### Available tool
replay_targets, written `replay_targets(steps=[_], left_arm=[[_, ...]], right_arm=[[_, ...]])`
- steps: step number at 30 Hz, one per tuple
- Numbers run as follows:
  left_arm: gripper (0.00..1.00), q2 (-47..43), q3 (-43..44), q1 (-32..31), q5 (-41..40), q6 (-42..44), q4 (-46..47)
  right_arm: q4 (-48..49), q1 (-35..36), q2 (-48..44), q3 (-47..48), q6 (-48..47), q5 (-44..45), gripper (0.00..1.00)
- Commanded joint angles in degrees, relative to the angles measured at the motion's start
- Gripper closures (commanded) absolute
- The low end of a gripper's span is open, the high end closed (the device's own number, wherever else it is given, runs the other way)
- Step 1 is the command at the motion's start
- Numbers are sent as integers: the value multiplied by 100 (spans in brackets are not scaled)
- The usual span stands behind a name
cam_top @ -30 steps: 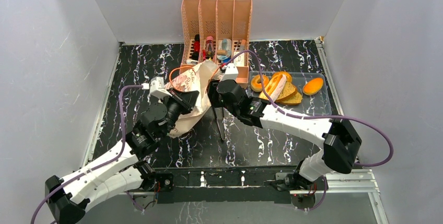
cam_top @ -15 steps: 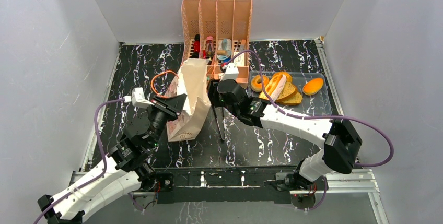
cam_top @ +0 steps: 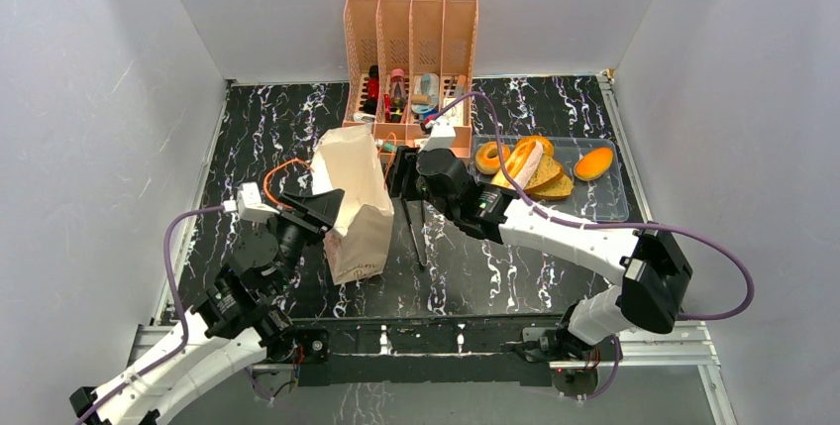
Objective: Take the fake bread out of the paper bag
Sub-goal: Place the paper bag at the center of the board.
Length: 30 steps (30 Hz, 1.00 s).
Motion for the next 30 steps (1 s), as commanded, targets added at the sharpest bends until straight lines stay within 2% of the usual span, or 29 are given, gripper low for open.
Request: replay_targets(steps=[1,6,9,11,19,30], left_arm=[[45,-251,180,-2,-282,-159,-703],[36,-424,317,-7,-252,-156,-1131],[23,-416,513,-6,-306,-117,-1488],[20,-337,704,-7,-381,-197,-1846],[19,-506,687,-7,-676,-564,-2315],[19,-493,813,-7,-818,-491,-2467]], right_arm=[[378,27,-162,203,47,-146,52],[409,93,-57,237,49,-226,52],[447,132,-29,248,53,-230,52],[446,154,-15,278,43,-230,52],[411,289,-319,202,-2,-43,52],[-31,624,-931,330,-217,372,52]])
